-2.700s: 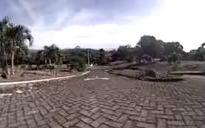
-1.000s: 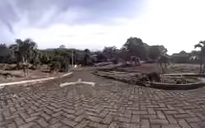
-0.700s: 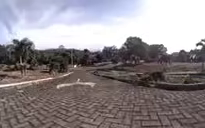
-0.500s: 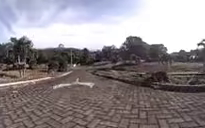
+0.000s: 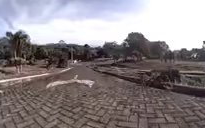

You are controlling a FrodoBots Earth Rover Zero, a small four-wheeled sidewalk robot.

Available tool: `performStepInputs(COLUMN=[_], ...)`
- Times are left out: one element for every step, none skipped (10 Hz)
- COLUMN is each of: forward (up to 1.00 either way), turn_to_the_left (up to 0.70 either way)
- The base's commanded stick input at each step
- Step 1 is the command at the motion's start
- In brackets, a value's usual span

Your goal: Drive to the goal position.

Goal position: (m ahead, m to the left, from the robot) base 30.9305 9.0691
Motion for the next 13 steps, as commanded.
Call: performStepInputs(forward=[1.00,1.00,1.00,1.00,1.00,1.00,1.00,1.00,1.00,1.00,1.00,1.00,1.00], turn_to_the_left=[0.00,0.00,0.00,0.00,0.00,0.00,0.00,0.00,0.00,0.00,0.00,0.00,0.00])
